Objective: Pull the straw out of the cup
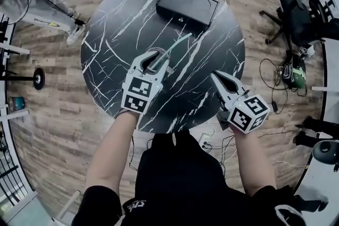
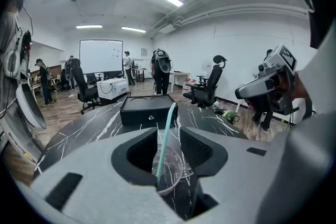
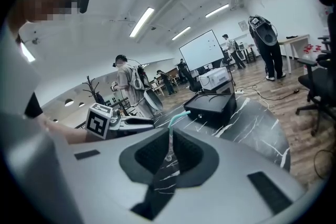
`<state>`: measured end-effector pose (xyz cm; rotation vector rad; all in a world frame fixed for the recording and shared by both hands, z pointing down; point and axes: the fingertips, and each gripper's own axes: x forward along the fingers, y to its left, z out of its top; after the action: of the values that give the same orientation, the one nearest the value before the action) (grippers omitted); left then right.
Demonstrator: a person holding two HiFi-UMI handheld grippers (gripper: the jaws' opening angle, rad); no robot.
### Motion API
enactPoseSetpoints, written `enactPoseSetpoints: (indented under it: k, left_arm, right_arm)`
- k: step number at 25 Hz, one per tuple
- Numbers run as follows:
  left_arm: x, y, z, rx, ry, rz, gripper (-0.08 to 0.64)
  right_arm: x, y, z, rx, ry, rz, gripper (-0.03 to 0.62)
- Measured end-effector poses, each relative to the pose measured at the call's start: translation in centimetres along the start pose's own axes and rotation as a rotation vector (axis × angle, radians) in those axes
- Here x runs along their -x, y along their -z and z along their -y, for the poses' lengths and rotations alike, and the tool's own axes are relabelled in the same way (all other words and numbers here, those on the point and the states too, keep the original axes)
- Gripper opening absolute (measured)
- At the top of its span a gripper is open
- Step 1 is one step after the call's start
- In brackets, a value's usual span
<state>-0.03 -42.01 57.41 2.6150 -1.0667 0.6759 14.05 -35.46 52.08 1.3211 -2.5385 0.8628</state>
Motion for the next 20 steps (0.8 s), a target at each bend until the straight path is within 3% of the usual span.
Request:
enactPoseSetpoints:
  k: [8,20]
  left_arm:
    - [-2.9,2.3,0.0,-0.038,0.044,-0.079,0.195]
    - [-5.4,3.4,-0.6,-0.120,0.029,-0.174,0.161]
  right_arm:
    - [-0.6,1.2,0.2,-0.035,0.005,0.003,0.031]
    - [1.0,1.9,1.1,-0.064,0.046,0.007,0.029]
